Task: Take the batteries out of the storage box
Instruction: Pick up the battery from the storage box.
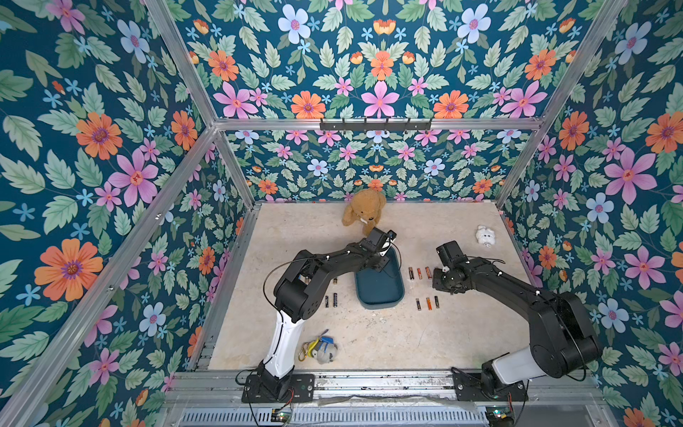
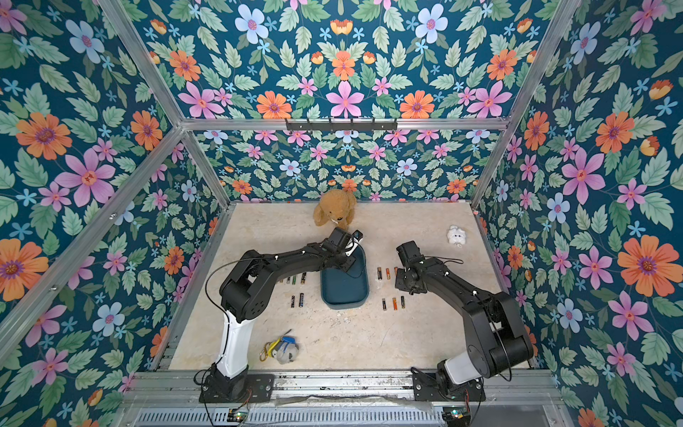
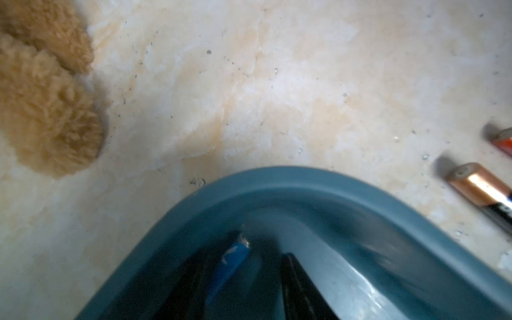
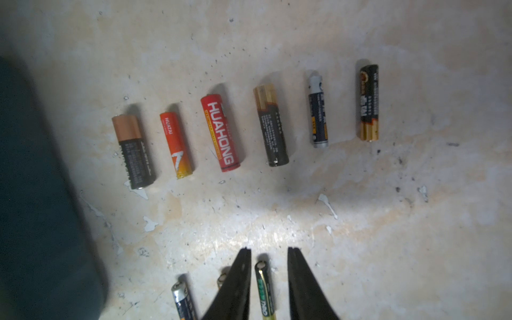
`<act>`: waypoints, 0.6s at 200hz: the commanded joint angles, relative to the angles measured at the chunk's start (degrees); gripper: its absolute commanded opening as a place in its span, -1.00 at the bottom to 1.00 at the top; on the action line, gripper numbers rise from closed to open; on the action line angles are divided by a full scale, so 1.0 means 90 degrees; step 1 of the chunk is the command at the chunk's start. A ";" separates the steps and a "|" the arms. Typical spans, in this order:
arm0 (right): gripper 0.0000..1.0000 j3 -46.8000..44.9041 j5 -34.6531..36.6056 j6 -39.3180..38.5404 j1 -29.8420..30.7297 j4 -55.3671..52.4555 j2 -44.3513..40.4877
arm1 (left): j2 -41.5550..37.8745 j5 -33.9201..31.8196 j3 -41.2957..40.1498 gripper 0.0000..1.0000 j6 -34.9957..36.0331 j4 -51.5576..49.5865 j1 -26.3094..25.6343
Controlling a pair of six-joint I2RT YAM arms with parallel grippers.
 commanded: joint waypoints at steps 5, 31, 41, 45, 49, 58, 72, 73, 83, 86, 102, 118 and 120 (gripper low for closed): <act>-0.43 -0.0032 -0.0028 0.0029 0.0002 0.0057 0.0035 | 0.0043 -0.0057 0.0021 -0.05 0.0067 -0.0089 -0.0001; -0.42 -0.0034 -0.0057 0.0026 0.0002 0.0090 0.0071 | 0.0049 -0.0060 0.0079 -0.05 -0.0009 -0.0321 0.0016; -0.43 -0.0006 -0.0021 0.0021 0.0002 0.0060 0.0091 | 0.0023 -0.0019 0.0112 -0.04 -0.0077 -0.0441 0.0007; -0.43 0.0004 -0.0002 0.0010 0.0002 0.0048 0.0093 | 0.0005 -0.0002 0.0135 -0.04 -0.0103 -0.0504 0.0009; -0.43 0.0006 0.0010 0.0014 0.0001 0.0038 0.0093 | -0.0015 0.0008 0.0148 -0.05 -0.0121 -0.0565 0.0012; -0.43 0.0006 0.0029 0.0014 0.0002 0.0034 0.0074 | -0.0051 0.0048 0.0154 -0.05 -0.0164 -0.0646 0.0008; -0.43 -0.0001 0.0021 0.0020 0.0002 0.0055 0.0036 | -0.0112 0.0087 0.0160 -0.08 -0.0214 -0.0742 0.0008; -0.43 -0.0002 0.0021 0.0019 0.0002 0.0060 0.0035 | -0.0118 0.0088 0.0152 -0.08 -0.0216 -0.0745 0.0007; -0.43 -0.0012 0.0021 0.0019 0.0000 0.0070 0.0011 | -0.0125 0.0094 0.0150 -0.17 -0.0229 -0.0808 0.0010; -0.43 -0.0022 0.0012 0.0021 0.0002 0.0080 0.0006 | -0.0118 0.0085 0.0159 -0.20 -0.0229 -0.0822 0.0011; -0.43 -0.0057 0.0002 0.0019 0.0002 0.0110 0.0005 | -0.0099 0.0016 0.0138 -0.34 -0.0229 -0.0875 0.0009; -0.43 -0.0081 0.0001 0.0019 0.0002 0.0135 -0.0007 | -0.0062 0.0029 0.0183 -0.39 -0.0229 -0.0955 0.0009; -0.43 -0.0089 -0.0003 0.0019 -0.0003 0.0136 -0.0012 | -0.0058 0.0035 0.0184 -0.39 -0.0229 -0.0966 0.0014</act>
